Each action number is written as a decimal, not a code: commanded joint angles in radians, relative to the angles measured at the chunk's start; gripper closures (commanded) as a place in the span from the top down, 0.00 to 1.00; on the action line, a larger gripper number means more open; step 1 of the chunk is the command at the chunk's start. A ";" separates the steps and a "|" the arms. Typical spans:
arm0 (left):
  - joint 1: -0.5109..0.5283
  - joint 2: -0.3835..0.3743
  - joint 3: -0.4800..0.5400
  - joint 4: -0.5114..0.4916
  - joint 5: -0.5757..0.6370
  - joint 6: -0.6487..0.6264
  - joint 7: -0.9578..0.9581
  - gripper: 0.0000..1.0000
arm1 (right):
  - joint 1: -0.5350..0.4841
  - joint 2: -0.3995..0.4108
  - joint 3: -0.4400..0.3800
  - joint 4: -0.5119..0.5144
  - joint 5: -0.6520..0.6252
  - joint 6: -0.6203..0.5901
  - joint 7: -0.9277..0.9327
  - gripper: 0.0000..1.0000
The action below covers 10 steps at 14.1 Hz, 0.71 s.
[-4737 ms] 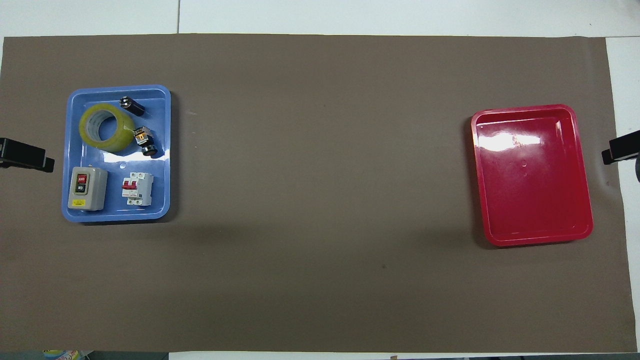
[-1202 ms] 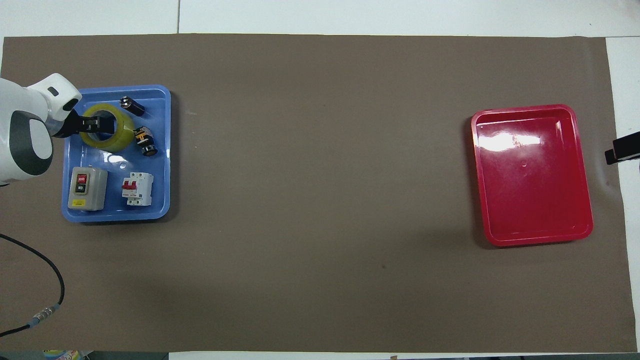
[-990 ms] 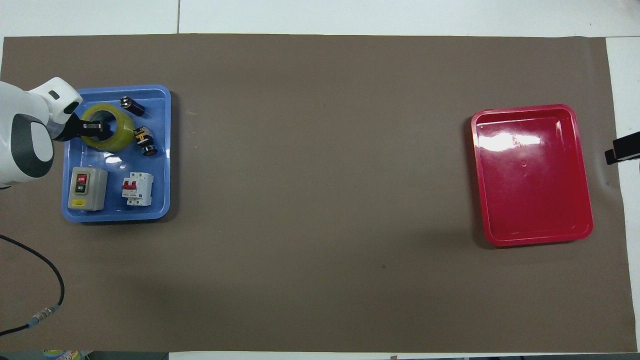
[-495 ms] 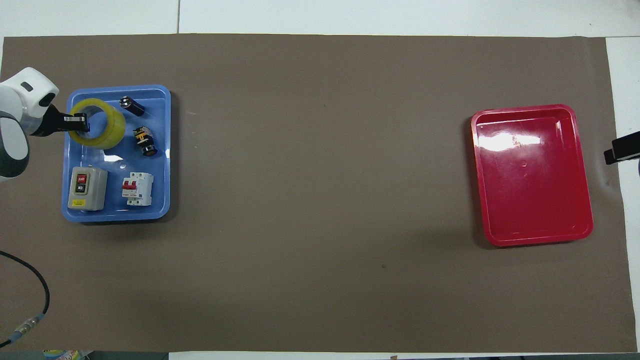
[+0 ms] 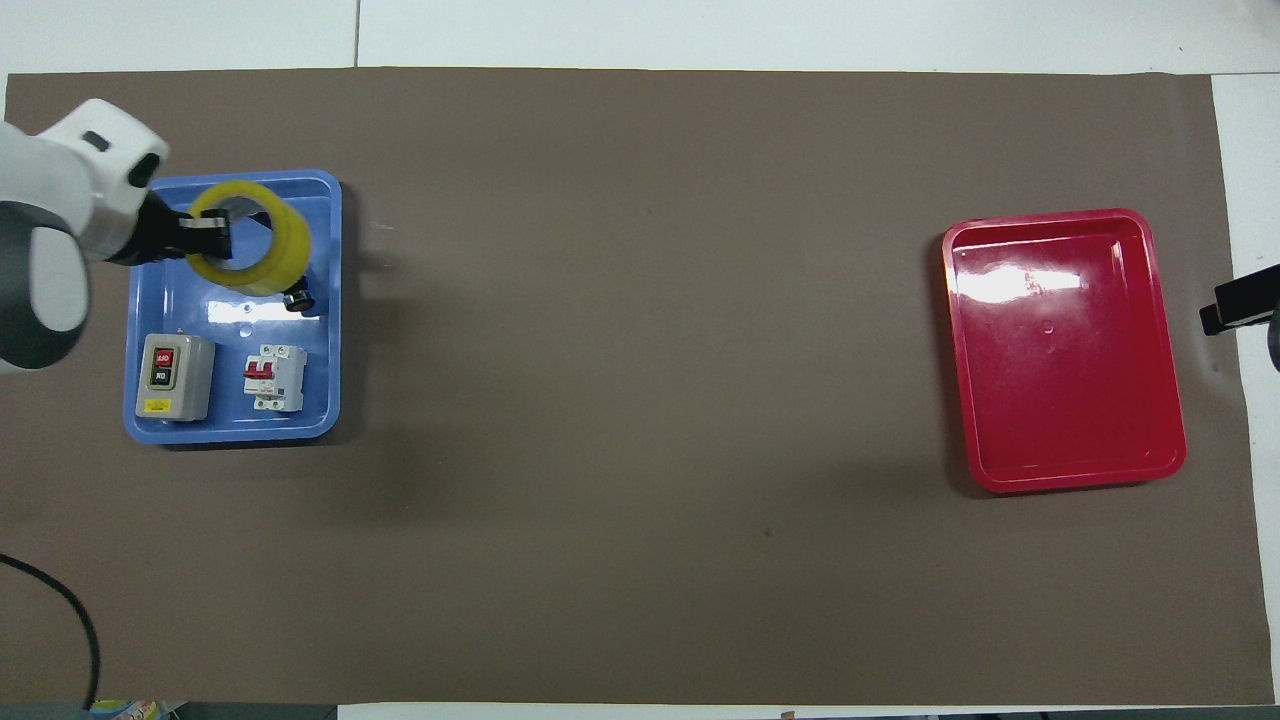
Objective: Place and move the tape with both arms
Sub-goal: 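Carry the tape to the table middle while the right gripper approaches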
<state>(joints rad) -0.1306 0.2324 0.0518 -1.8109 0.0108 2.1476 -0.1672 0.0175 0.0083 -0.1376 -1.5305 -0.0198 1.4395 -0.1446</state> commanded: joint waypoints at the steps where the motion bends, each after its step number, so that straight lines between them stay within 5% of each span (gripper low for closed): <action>1: -0.150 0.024 0.011 -0.044 0.049 0.087 -0.228 0.00 | 0.001 -0.016 0.004 -0.013 0.008 -0.014 -0.007 1.00; 8: -0.503 0.163 0.014 0.015 0.058 0.147 -0.598 0.00 | 0.001 -0.021 0.004 -0.014 0.011 -0.033 -0.033 1.00; 10: -0.553 0.177 0.010 0.013 0.058 0.178 -0.630 0.00 | 0.001 -0.056 0.004 -0.093 0.012 -0.016 -0.026 1.00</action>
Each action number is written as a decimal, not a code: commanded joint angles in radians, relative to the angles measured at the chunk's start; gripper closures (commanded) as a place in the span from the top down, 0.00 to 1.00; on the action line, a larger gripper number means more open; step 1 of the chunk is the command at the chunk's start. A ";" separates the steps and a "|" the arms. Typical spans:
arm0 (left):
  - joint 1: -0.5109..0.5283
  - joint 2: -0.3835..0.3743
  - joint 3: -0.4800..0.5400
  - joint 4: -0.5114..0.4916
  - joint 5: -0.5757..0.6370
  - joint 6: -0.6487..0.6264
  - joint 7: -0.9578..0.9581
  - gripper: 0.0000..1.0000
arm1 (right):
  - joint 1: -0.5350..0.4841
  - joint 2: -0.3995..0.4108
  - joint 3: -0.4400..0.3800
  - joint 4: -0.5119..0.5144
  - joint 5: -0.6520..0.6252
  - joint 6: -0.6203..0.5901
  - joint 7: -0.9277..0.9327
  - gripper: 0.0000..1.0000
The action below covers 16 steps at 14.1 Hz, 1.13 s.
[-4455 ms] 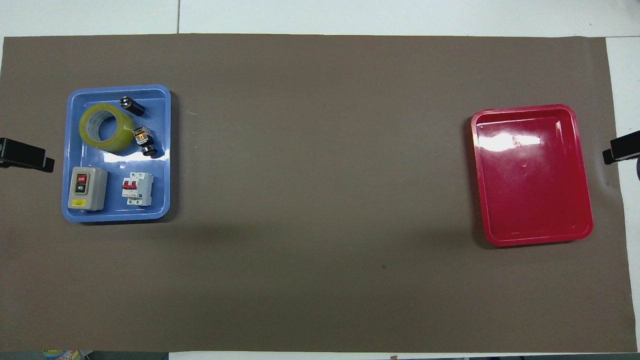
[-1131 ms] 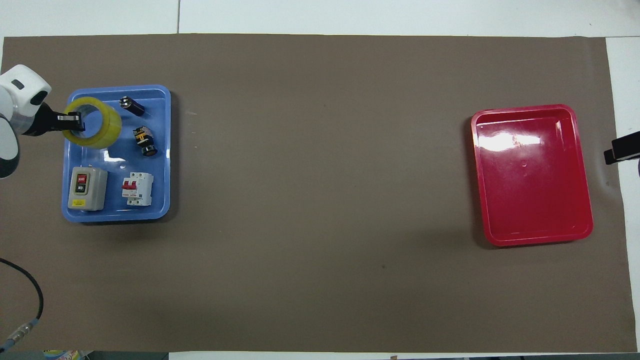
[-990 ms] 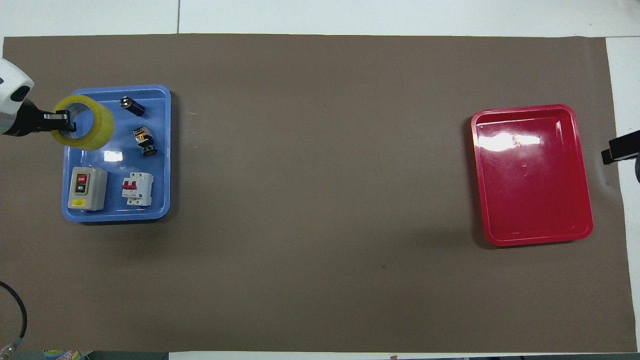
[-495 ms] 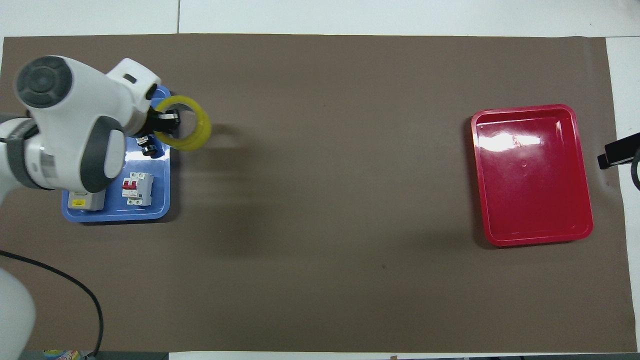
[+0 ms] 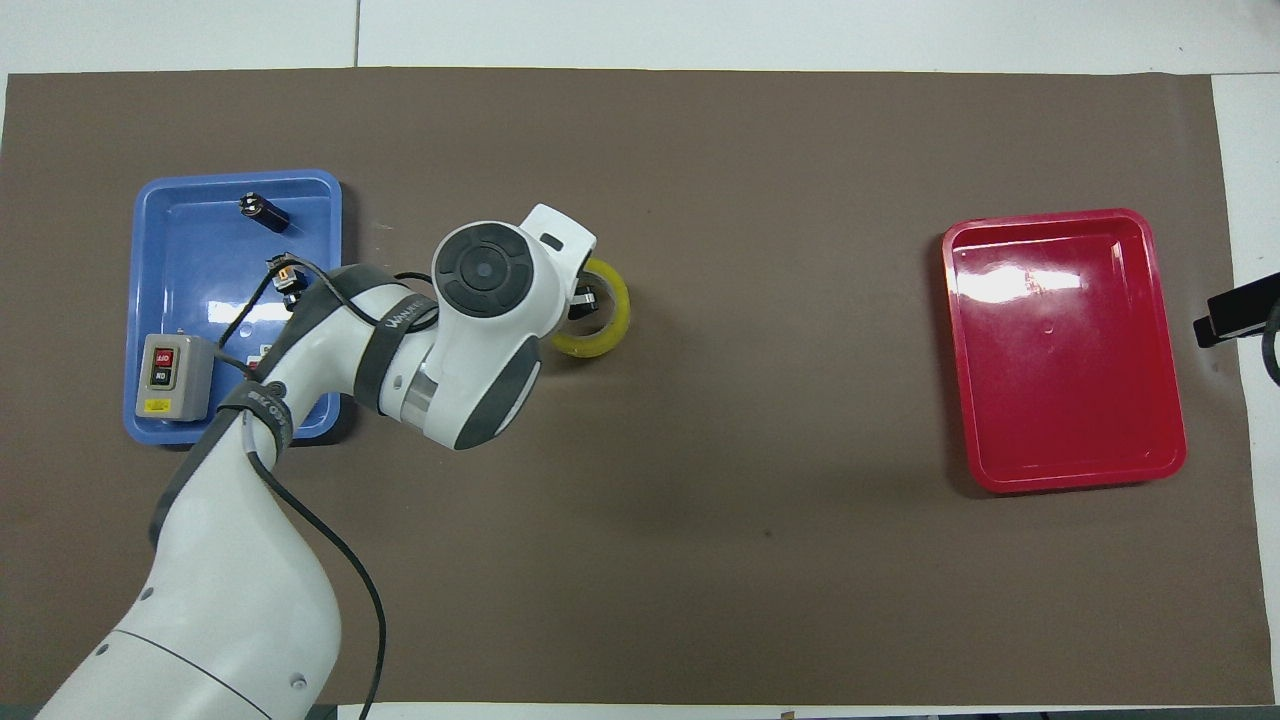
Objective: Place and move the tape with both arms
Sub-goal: 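Carry the tape to the table middle while the right gripper approaches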
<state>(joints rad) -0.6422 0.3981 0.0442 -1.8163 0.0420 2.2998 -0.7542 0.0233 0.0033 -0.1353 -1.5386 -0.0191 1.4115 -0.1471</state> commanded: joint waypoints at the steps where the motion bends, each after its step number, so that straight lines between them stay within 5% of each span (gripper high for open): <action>1: -0.074 0.016 0.017 0.014 0.027 0.024 -0.050 0.00 | -0.006 -0.074 0.003 -0.142 0.022 0.067 -0.028 1.00; 6: -0.100 0.034 0.017 -0.008 0.027 0.018 -0.062 0.00 | 0.059 -0.097 0.003 -0.199 0.047 0.126 -0.005 1.00; 7: -0.100 0.033 0.017 -0.009 0.027 0.018 -0.077 0.19 | 0.085 -0.104 0.003 -0.218 0.047 0.135 0.004 1.00; 8: -0.100 0.033 0.019 -0.003 0.027 0.018 -0.099 0.72 | 0.107 -0.117 0.003 -0.241 0.047 0.153 0.026 1.00; 9: -0.102 0.027 0.022 -0.003 0.027 0.010 -0.102 0.92 | 0.113 -0.120 0.003 -0.259 0.047 0.174 0.050 1.00; 13: -0.028 -0.129 0.022 -0.029 0.027 -0.095 -0.074 1.00 | 0.159 -0.118 0.003 -0.302 0.050 0.256 0.087 1.00; 16: 0.080 -0.228 0.019 -0.031 0.026 -0.209 0.059 1.00 | 0.275 -0.042 0.003 -0.290 0.080 0.340 0.255 1.00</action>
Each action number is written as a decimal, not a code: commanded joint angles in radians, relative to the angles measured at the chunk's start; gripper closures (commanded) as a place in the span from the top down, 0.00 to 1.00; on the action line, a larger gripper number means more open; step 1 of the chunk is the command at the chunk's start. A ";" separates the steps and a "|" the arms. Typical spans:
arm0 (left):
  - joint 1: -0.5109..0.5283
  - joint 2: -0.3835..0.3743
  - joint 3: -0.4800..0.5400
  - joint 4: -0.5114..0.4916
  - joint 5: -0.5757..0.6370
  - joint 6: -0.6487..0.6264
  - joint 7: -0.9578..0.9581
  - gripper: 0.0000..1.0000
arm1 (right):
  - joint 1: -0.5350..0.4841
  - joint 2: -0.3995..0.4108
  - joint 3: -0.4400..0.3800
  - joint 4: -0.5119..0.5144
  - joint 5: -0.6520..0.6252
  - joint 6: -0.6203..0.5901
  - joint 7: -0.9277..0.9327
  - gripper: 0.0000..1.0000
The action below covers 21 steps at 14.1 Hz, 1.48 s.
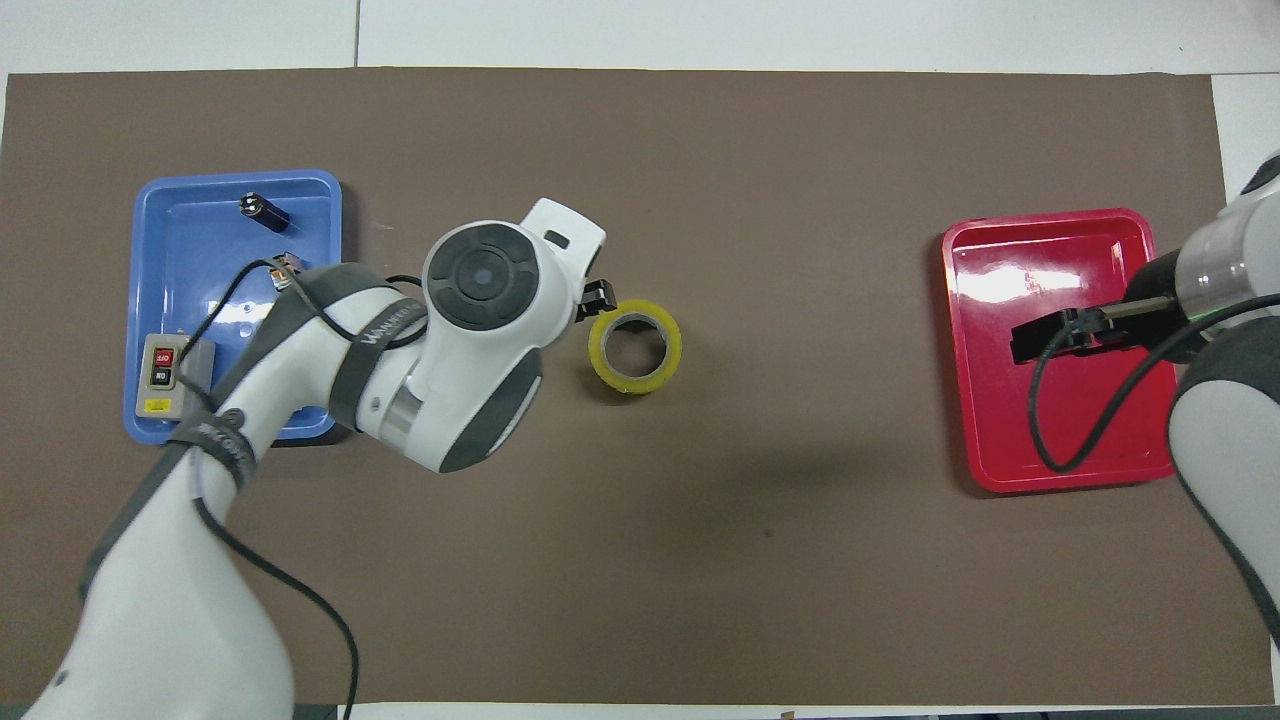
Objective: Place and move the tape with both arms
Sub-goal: 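Release the tape on the table while the right gripper reaches it, then grasp the yellow tape roll with the right gripper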
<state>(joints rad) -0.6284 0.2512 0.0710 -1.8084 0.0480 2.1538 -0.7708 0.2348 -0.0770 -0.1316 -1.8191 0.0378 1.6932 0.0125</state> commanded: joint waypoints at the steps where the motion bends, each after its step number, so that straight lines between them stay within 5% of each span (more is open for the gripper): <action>1: 0.113 -0.110 -0.008 -0.040 0.019 -0.107 0.156 1.00 | 0.099 0.072 0.000 -0.003 0.027 0.095 0.142 1.00; 8: 0.395 -0.233 -0.002 -0.003 -0.077 -0.231 0.522 1.00 | 0.319 0.278 0.001 0.030 0.030 0.350 0.417 1.00; 14: 0.587 -0.221 0.003 0.243 -0.099 -0.552 0.806 1.00 | 0.434 0.468 0.000 0.050 0.044 0.523 0.549 1.00; 21: 0.613 -0.262 -0.002 0.199 -0.106 -0.641 0.809 1.00 | 0.452 0.480 0.000 -0.003 0.034 0.588 0.549 1.00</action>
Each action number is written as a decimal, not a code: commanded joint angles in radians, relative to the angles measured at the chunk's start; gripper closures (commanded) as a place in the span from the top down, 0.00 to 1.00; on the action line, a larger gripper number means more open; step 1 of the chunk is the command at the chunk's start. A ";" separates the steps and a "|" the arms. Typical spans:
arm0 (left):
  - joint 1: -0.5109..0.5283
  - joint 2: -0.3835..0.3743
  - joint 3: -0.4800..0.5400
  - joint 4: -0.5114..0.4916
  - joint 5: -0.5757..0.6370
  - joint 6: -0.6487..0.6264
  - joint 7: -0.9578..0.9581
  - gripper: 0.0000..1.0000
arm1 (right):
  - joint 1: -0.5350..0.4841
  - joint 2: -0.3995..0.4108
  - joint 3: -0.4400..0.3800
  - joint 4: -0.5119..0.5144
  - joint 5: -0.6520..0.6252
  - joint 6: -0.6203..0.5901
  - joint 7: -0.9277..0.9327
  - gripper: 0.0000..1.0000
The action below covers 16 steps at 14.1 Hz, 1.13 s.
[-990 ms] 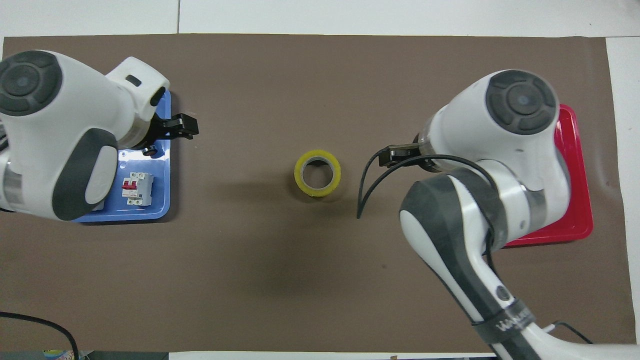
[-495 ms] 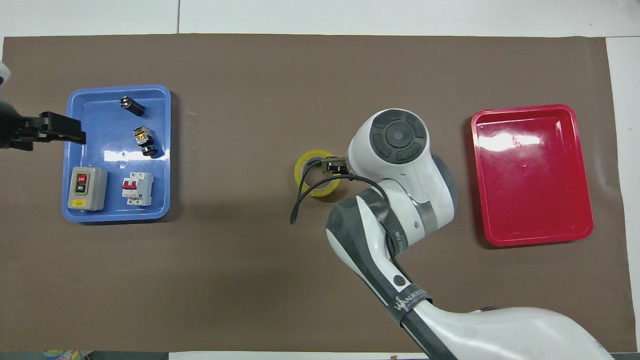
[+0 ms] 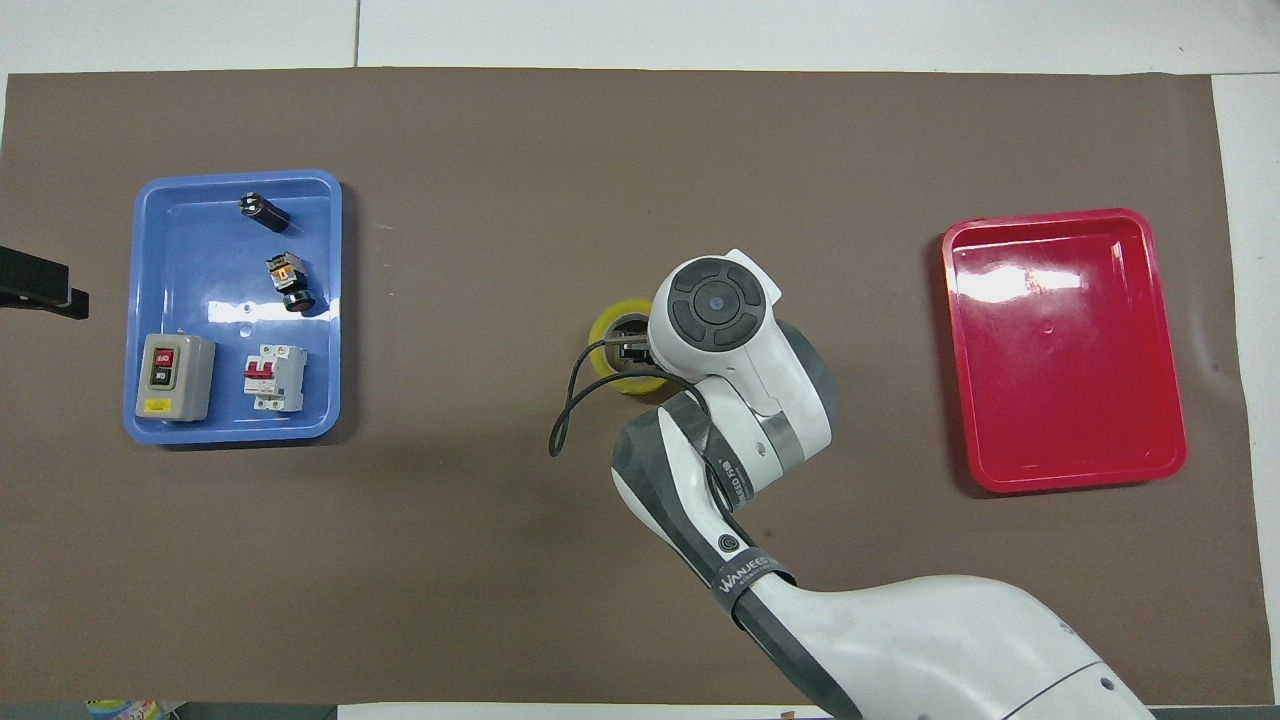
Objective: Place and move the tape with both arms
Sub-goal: 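Grasp the yellow tape roll with the right gripper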
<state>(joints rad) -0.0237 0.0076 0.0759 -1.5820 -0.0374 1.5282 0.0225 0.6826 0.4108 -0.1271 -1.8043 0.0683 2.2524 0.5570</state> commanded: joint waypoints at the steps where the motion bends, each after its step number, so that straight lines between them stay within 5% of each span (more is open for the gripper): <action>1: 0.007 -0.021 -0.007 -0.035 -0.021 -0.005 0.016 1.00 | 0.002 -0.007 -0.005 -0.018 0.004 0.030 0.003 0.95; 11: -0.001 -0.028 -0.008 -0.042 -0.019 -0.010 0.008 1.00 | 0.005 -0.014 -0.005 -0.052 0.004 0.082 0.000 0.62; 14: -0.002 -0.027 -0.008 -0.042 -0.019 -0.010 0.008 1.00 | 0.005 -0.012 -0.005 -0.055 0.004 0.107 -0.002 0.33; 15: -0.002 -0.026 -0.008 -0.042 -0.019 -0.010 0.007 1.00 | 0.005 -0.012 -0.005 -0.055 0.004 0.108 -0.005 0.03; 16: -0.002 -0.026 -0.008 -0.042 -0.019 -0.010 0.008 1.00 | 0.006 -0.012 -0.005 -0.053 0.004 0.107 -0.005 0.00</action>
<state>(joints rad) -0.0241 0.0057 0.0661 -1.6004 -0.0384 1.5251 0.0226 0.6836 0.4108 -0.1284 -1.8355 0.0683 2.3365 0.5570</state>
